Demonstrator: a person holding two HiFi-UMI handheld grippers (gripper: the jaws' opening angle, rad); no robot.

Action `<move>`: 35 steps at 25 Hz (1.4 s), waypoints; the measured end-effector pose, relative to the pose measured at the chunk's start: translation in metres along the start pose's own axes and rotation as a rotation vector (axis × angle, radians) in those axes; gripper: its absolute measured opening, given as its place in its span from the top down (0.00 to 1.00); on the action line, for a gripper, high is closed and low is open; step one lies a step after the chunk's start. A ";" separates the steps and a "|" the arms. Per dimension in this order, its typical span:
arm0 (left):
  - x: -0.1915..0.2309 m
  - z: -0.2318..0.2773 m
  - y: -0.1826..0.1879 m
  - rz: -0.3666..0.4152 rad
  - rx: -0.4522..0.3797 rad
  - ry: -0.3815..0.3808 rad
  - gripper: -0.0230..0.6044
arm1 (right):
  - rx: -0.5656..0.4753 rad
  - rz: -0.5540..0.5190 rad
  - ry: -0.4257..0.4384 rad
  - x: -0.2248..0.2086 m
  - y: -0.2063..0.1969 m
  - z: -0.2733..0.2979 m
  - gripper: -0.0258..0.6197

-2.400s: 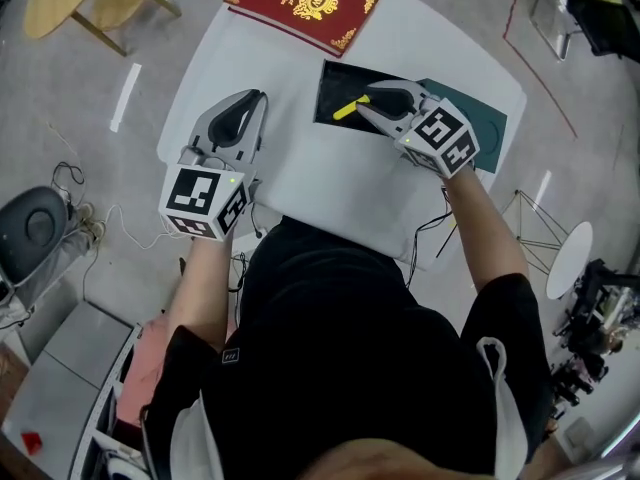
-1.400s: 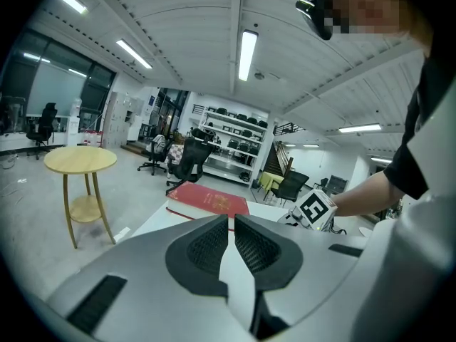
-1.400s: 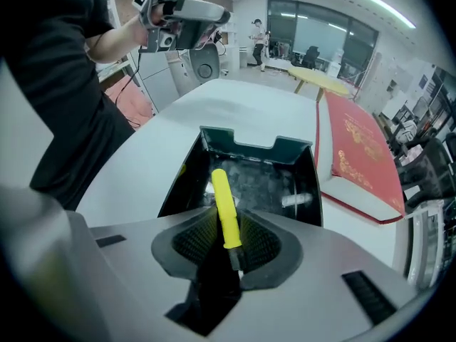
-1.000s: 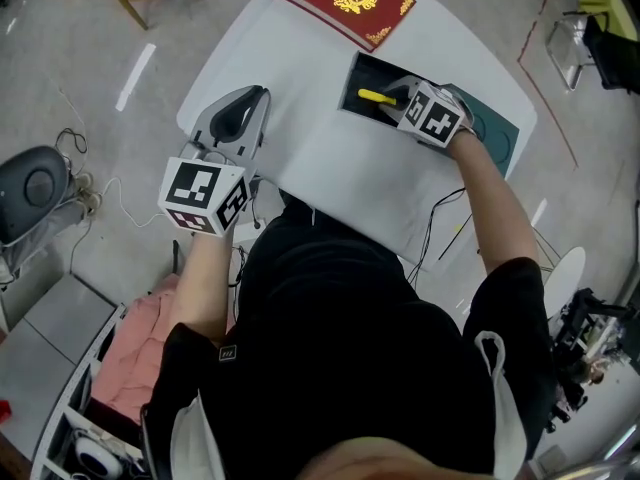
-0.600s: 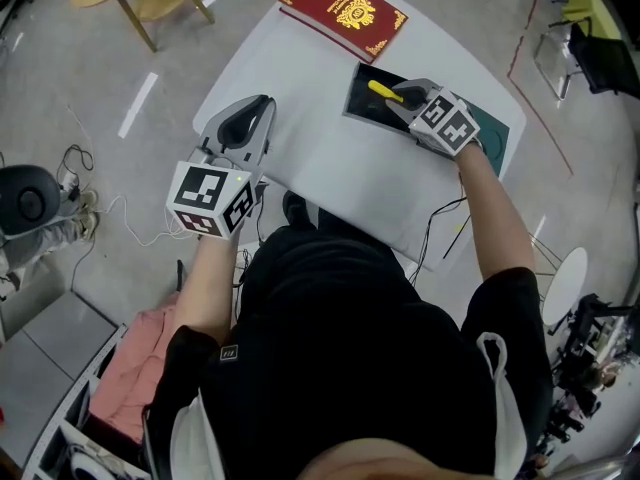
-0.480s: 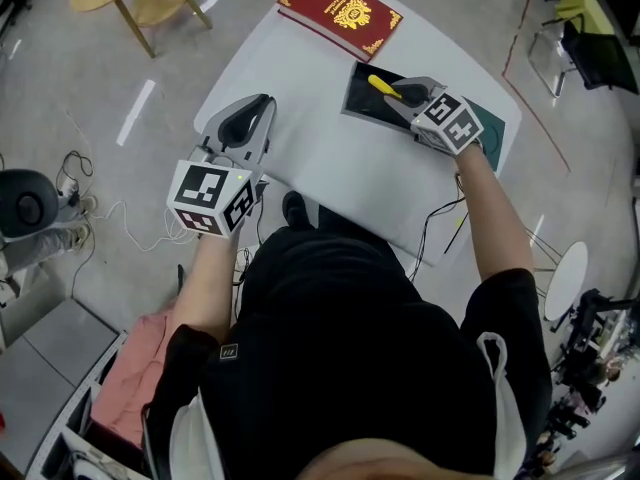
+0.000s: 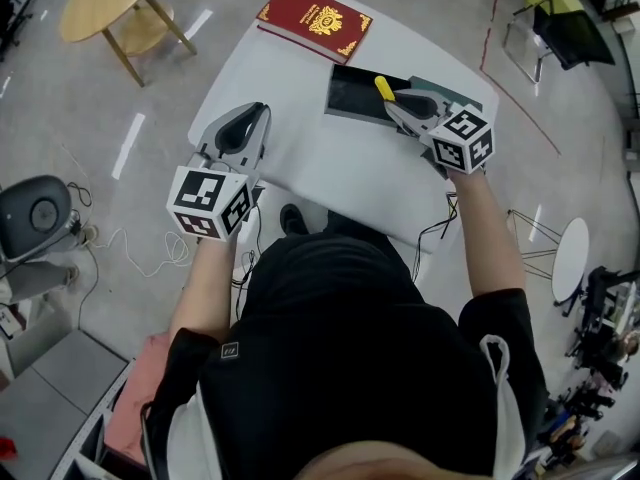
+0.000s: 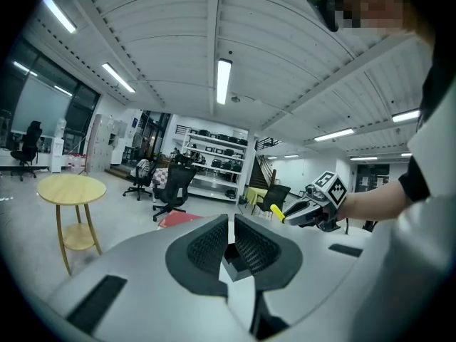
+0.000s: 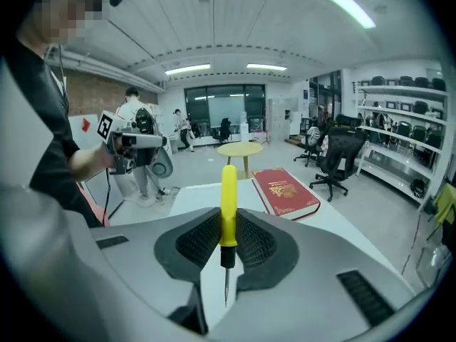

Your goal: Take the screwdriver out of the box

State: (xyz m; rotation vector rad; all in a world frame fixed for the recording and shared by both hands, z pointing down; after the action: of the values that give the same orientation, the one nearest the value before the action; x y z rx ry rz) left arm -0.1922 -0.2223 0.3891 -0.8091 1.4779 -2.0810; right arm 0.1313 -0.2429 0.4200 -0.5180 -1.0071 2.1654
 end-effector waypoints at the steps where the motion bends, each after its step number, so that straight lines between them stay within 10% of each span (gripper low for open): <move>1: -0.003 0.000 0.001 0.002 -0.001 -0.001 0.90 | -0.020 0.020 -0.003 0.002 -0.002 -0.008 0.84; 17: -0.115 0.021 0.014 0.052 0.011 0.042 0.90 | -0.428 0.246 0.012 0.009 -0.058 -0.164 0.84; 35: -0.235 -0.005 0.033 0.194 -0.029 0.102 0.90 | -0.709 0.231 -0.018 0.026 -0.099 -0.306 0.84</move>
State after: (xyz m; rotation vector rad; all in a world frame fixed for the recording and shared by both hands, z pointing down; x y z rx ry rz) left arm -0.0250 -0.0738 0.3103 -0.5529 1.5761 -1.9855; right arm 0.3376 -0.0221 0.3059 -0.9770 -1.8069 1.9559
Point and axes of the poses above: the fingertips, and each gripper's own axes: z forward along the fingers, x to its left, y out of its top, the point moved 8 cm from there along -z, backward along the fingers, and after that the axes turned 2 degrees about x, right-handed, at the moved point
